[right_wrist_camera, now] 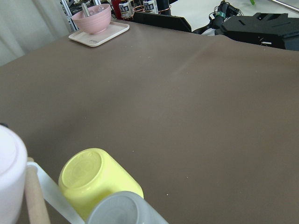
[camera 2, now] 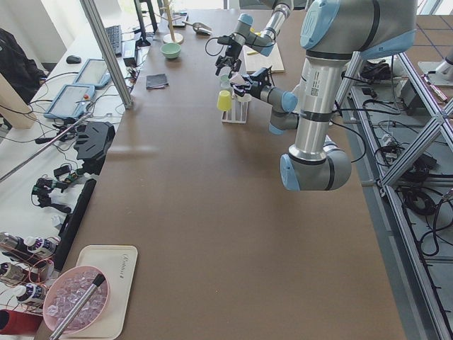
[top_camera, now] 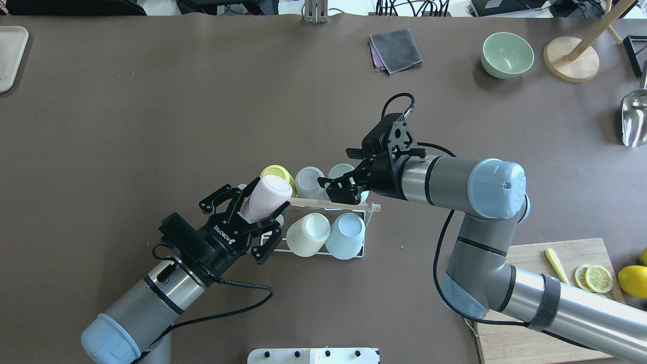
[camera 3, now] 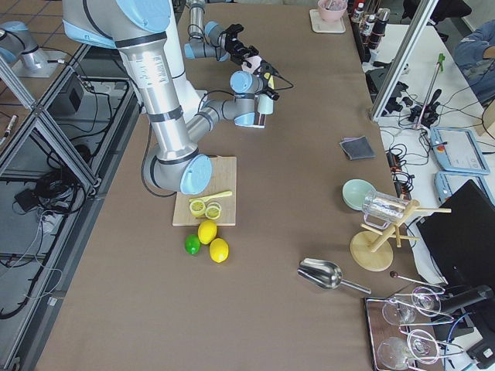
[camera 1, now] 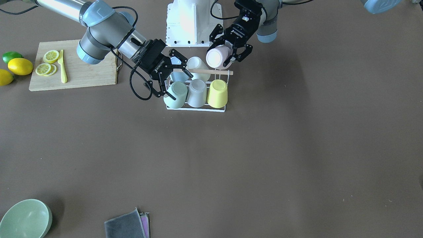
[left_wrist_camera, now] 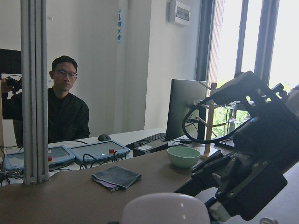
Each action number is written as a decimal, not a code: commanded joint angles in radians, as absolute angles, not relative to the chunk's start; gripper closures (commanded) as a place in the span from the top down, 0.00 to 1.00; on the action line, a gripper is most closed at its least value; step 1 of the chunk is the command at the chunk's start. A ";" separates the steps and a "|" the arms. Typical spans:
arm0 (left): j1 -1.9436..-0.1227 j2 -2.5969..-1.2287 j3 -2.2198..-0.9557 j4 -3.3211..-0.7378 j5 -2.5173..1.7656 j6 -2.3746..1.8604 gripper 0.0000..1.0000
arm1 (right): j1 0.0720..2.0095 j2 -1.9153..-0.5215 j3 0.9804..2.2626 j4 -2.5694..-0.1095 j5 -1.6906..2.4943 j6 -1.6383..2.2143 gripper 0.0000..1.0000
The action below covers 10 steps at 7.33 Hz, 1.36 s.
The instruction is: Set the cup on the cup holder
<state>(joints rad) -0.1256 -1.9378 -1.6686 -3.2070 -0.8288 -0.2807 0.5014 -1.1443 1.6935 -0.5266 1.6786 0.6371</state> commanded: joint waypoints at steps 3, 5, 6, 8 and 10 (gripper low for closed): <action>-0.124 -1.939 -1.666 -3.206 -0.830 -0.281 0.00 | 0.656 -1.138 1.822 -0.843 1.933 0.629 1.00; -0.123 -1.939 -1.654 -3.205 -0.830 -0.281 0.00 | 0.791 -1.149 1.832 -1.051 2.113 0.627 1.00; -0.123 -1.939 -1.651 -3.204 -0.830 -0.281 0.00 | 0.849 -1.152 1.829 -1.198 2.155 0.626 1.00; -0.121 -1.937 -1.646 -3.204 -0.830 -0.281 0.33 | 0.949 -1.154 1.832 -1.433 2.151 0.498 1.00; -0.120 -1.937 -1.644 -3.211 -0.831 -0.278 0.98 | 1.107 -1.175 1.829 -1.526 2.154 0.482 1.00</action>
<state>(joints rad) -0.1208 -1.9376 -1.6454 -3.2065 -0.8309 -0.2793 1.0115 -1.1586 1.8300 -1.4643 2.1493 0.5006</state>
